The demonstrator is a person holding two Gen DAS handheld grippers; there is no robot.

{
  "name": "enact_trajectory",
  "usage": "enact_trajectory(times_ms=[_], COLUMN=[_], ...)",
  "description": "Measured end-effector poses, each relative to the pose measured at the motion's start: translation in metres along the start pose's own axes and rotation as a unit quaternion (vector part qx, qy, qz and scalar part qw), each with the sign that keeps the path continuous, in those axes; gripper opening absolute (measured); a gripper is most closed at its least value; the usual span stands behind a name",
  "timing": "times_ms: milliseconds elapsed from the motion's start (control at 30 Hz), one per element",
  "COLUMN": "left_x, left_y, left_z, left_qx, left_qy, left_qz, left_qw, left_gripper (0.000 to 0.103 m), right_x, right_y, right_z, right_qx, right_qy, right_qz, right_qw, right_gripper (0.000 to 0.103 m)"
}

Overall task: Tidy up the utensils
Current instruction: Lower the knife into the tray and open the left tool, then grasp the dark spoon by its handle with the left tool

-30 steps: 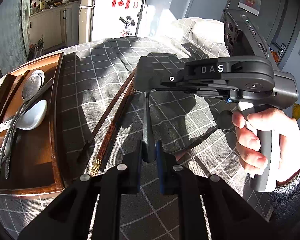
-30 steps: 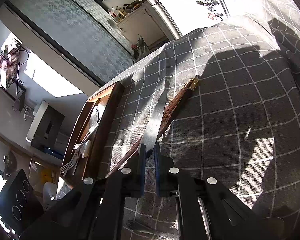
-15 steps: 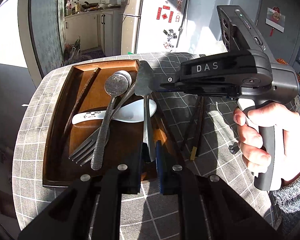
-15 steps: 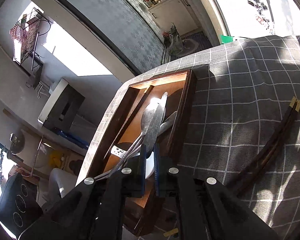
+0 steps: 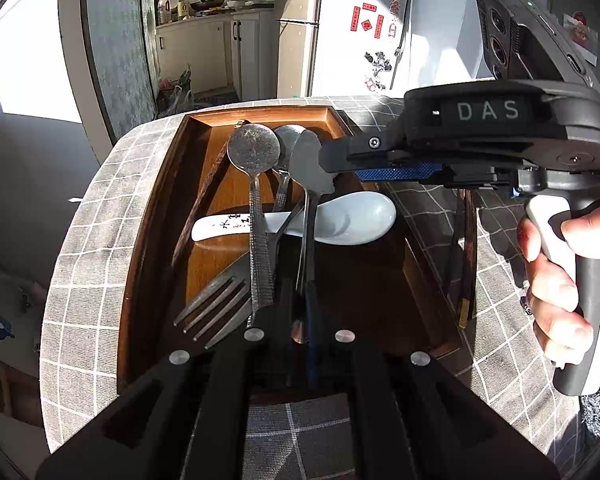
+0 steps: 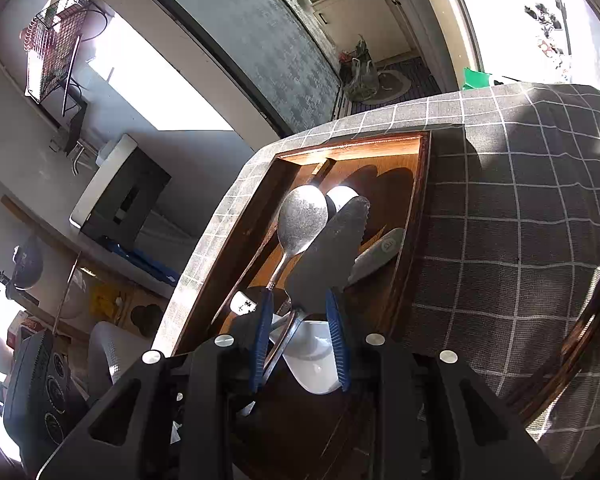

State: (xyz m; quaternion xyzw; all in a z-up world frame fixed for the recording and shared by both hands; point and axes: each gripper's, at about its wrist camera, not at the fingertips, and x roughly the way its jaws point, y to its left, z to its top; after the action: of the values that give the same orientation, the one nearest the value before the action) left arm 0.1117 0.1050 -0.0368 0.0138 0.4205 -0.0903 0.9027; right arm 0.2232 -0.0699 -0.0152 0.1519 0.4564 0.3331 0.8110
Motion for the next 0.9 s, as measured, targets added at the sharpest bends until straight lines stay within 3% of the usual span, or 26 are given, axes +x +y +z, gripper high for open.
enact_trajectory(times_ms=[100,167,267,467,600,700,767,867,900], left_x=[-0.011,-0.019,-0.025,-0.018,-0.004,0.003,0.007,0.02,0.023], left_y=[-0.006,-0.014,-0.037,-0.108,-0.161,-0.189,-0.195,-0.195,-0.194], left_z=[-0.002,-0.004,-0.007,-0.018,-0.028,-0.034,-0.029,-0.024,-0.021], left_qx=[0.008,0.02,0.043,0.117,0.184,0.232,0.232,0.23,0.224], left_qy=[-0.018,-0.025,-0.028,-0.025,-0.006,-0.008,-0.006,0.02,0.023], left_qz=[0.0,-0.004,-0.023,-0.098,-0.149,-0.139,-0.146,-0.145,-0.145], left_qw=[0.9998,0.9995,0.9984,0.988,0.9715,0.9626,0.9616,0.962,0.9634], left_gripper=[0.054,0.058,0.068,0.068,0.067,0.066,0.065,0.052,0.052], right_x=[-0.038,-0.066,-0.1,-0.151,-0.171,-0.182,-0.189,-0.194,-0.196], right_y=[-0.013,-0.027,-0.055,-0.115,-0.136,-0.143,-0.147,-0.147,-0.144], right_z=[-0.001,-0.002,-0.006,-0.034,-0.057,-0.07,-0.078,-0.086,-0.087], right_qx=[-0.008,-0.019,-0.021,0.03,0.044,0.046,0.046,0.044,0.042], right_qy=[-0.025,-0.042,-0.055,-0.079,-0.082,-0.085,-0.085,-0.081,-0.081], right_qz=[0.01,-0.008,-0.037,-0.054,-0.056,-0.054,-0.052,-0.045,-0.044], right_qw=[1.0,0.999,0.998,0.995,0.994,0.994,0.994,0.995,0.995], right_gripper=[0.066,0.073,0.075,0.076,0.076,0.076,0.076,0.076,0.076])
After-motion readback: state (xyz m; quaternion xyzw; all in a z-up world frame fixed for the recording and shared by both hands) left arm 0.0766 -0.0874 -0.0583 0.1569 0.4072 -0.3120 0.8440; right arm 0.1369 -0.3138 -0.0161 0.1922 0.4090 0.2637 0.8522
